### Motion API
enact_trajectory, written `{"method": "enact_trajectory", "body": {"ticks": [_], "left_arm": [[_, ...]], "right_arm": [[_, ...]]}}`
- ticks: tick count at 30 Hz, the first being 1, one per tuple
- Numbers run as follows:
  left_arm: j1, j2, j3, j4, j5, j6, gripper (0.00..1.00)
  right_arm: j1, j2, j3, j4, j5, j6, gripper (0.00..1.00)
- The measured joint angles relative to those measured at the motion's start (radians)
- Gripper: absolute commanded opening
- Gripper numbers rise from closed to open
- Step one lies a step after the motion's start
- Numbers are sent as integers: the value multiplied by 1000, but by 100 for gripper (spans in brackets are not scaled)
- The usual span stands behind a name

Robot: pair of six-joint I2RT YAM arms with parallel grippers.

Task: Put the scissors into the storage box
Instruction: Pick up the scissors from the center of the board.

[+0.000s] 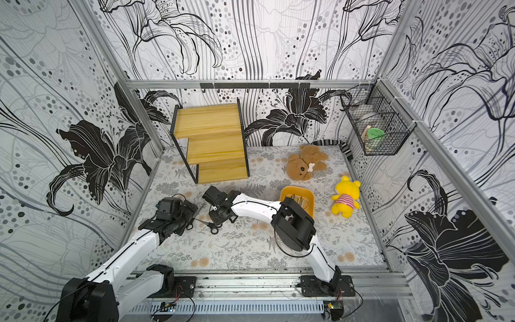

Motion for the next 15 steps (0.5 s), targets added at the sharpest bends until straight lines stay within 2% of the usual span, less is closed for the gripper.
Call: {"method": "enact_trajectory", "body": {"ticks": [15], "left_arm": [[45, -22, -40, 0, 10, 18, 97]], "right_arm": [[7, 98, 98, -87, 23, -14, 36]]}}
